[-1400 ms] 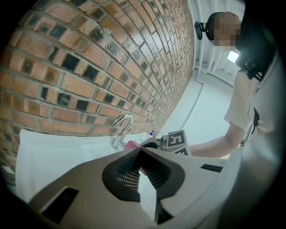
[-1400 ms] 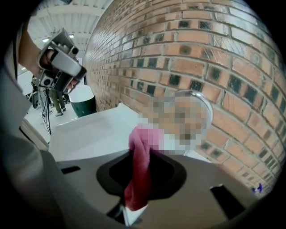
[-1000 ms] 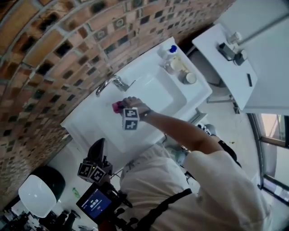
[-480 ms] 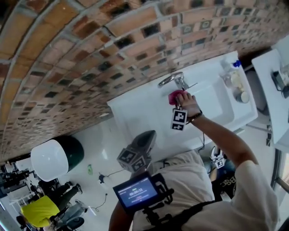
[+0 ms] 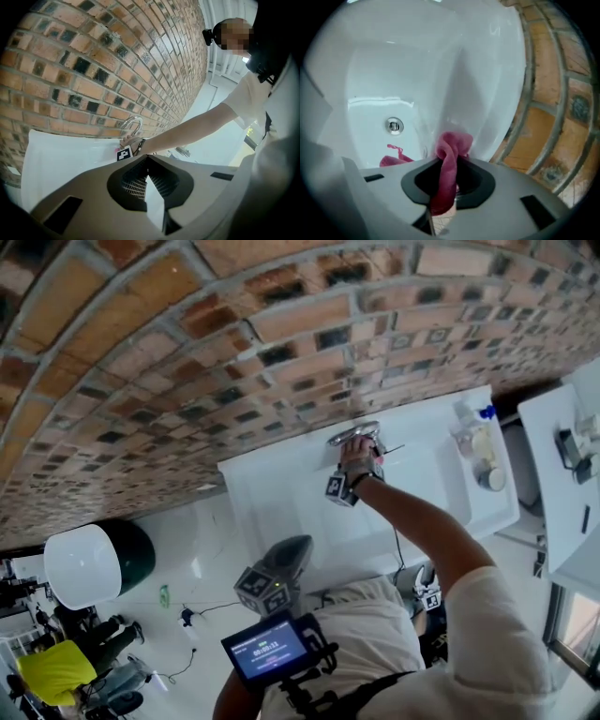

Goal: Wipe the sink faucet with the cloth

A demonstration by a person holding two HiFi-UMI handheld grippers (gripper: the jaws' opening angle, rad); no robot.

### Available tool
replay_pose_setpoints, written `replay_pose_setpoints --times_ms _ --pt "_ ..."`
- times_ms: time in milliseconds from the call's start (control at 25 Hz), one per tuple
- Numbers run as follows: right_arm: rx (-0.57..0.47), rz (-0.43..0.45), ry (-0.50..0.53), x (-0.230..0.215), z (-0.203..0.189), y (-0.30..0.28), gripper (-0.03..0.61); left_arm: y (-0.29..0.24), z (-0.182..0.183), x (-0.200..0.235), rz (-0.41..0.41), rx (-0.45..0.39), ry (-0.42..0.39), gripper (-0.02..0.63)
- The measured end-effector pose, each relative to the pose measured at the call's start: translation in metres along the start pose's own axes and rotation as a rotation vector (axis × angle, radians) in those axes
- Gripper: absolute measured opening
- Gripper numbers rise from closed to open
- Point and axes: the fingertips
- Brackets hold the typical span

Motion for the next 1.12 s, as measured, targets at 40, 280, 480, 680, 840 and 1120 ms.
replay_pose_setpoints --times_ms 40,280,480,680,840,1120 --pt "0.024 -0.002 0.023 0.001 0.002 -0.005 0.077 0.001 0.000 0.000 0.001 -0.002 0.006 0.000" --pt "0.041 0.049 0.044 0.001 0.000 -0.007 0.077 0.002 -0.004 0.003 0.012 -0.011 -0.023 0.000" --pt "-0.172 0.179 -0.164 -0.010 -0.027 0.023 0.076 0.002 -0.002 -0.001 -0.004 -0.016 -0.022 0.000" --pt "-0.317 0.275 -0.391 -0.014 -0.064 0.032 0.075 -0.002 0.000 -0.005 -0.005 -0.002 -0.032 0.000" --pt "-0.363 0.402 -0.585 -0.016 -0.091 0.017 0.075 -0.001 0.002 -0.006 -0.002 -0.012 -0.025 0.000" --pt "-0.511 0.887 -0.910 -0.011 -0.093 -0.019 0.074 0.000 0.000 -0.006 0.002 -0.006 -0.012 0.000"
Point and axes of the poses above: the fingertips, and each gripper's own axes: y backward along the fingers, x to its left, z out of its top, and after that the axes turned 13 degrees about x, right-handed
